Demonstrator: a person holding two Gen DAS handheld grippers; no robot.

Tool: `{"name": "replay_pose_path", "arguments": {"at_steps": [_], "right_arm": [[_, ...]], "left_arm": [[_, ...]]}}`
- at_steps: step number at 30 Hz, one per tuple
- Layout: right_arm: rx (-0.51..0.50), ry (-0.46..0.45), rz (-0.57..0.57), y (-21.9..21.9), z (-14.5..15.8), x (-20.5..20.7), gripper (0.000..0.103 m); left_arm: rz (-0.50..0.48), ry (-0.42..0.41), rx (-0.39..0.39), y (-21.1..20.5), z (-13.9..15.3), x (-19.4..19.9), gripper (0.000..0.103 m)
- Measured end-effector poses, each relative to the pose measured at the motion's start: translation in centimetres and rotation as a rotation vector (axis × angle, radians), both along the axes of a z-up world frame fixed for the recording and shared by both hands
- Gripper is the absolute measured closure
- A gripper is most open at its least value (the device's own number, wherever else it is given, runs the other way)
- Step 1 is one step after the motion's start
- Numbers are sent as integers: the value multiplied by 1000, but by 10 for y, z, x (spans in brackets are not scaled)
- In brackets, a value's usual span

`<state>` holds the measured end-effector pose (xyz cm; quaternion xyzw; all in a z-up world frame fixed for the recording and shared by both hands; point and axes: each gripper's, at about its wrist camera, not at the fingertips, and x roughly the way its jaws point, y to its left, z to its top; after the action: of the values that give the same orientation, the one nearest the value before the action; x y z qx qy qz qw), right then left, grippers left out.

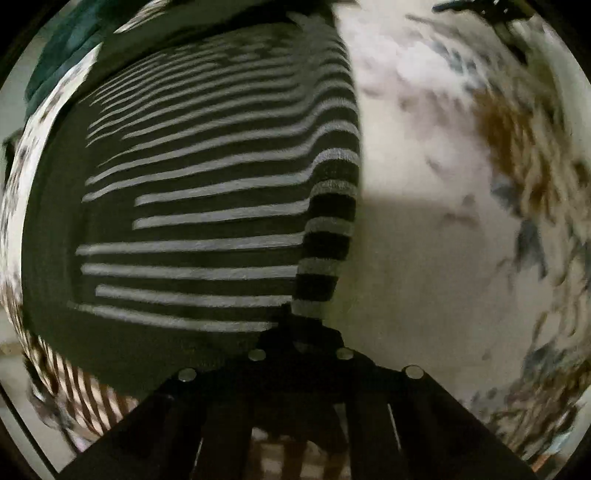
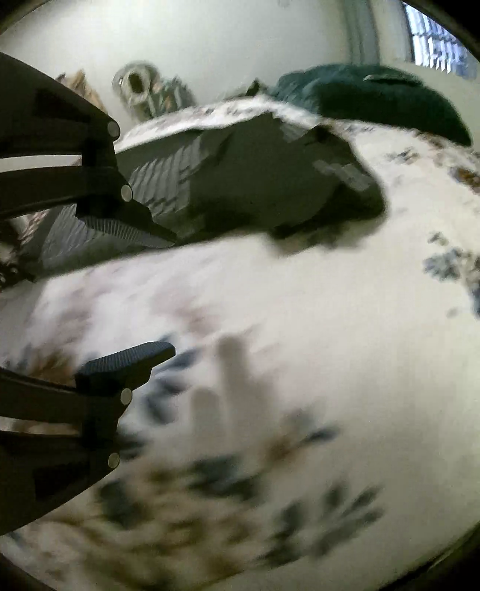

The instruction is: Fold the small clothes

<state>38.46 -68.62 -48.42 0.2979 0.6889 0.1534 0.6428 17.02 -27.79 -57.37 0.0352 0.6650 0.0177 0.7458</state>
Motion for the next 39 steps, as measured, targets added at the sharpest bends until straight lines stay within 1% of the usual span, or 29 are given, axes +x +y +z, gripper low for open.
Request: {"name": "replay_pose_path", "arguments": {"at_steps": [3, 4, 5, 7, 11, 12, 13, 14, 15, 17, 19, 23, 26, 27, 28, 30, 31, 33, 34, 35, 37, 39], "right_arm": [[60, -25, -56, 9, -10, 54, 47], [75, -27, -66, 13, -12, 67, 47], [100, -25, -81, 20, -18, 90, 47], [122, -19, -93, 31, -27, 118, 47], [114, 41, -62, 63, -51, 151, 47], [89, 56, -37, 72, -55, 156, 56], [66, 54, -30, 78, -58, 156, 69], [31, 39, -20, 85, -55, 159, 98], [4, 23, -17, 89, -49, 161, 97], [-16, 1, -20, 100, -35, 160, 97], [-55, -15, 3, 111, -16, 162, 98], [-119, -41, 80, 147, 38, 172, 98], [-157, -66, 148, 193, 80, 180, 98], [-179, -79, 179, 221, 94, 185, 98], [-189, -85, 195, 235, 101, 187, 98], [-230, -106, 238, 289, 116, 196, 98], [-240, -110, 246, 304, 119, 199, 98], [-263, -124, 258, 358, 122, 210, 98], [-271, -128, 262, 378, 122, 213, 98], [-283, -136, 274, 410, 120, 218, 98], [-301, -137, 291, 450, 113, 222, 98], [-337, -141, 319, 498, 100, 223, 98]], "left_arm": [[28, -35, -17, 14, 21, 0, 98], [37, -46, -28, 19, 28, 0, 98], [50, -55, -41, 22, 36, 2, 98], [59, -71, -47, 30, 47, 5, 98], [83, -95, -68, 44, 66, 10, 98], [93, -99, -77, 47, 69, 11, 98], [100, -104, -87, 45, 75, 7, 98], [105, -108, -98, 49, 79, 10, 98], [112, -117, -110, 52, 83, 4, 98], [136, -136, -142, 66, 99, 5, 98], [164, -150, -172, 83, 111, 9, 98], [269, -188, -243, 139, 135, 10, 98], [354, -207, -295, 184, 142, 8, 98], [380, -212, -314, 197, 143, 7, 98], [403, -217, -329, 210, 143, 6, 99], [465, -225, -378, 244, 142, 1, 99], [488, -222, -399, 258, 140, -2, 98], [547, -219, -444, 291, 134, -8, 99], [564, -215, -456, 301, 131, -10, 99], [584, -208, -480, 317, 126, -12, 99], [603, -203, -496, 340, 120, -14, 99], [624, -198, -511, 369, 113, -14, 98]]}}
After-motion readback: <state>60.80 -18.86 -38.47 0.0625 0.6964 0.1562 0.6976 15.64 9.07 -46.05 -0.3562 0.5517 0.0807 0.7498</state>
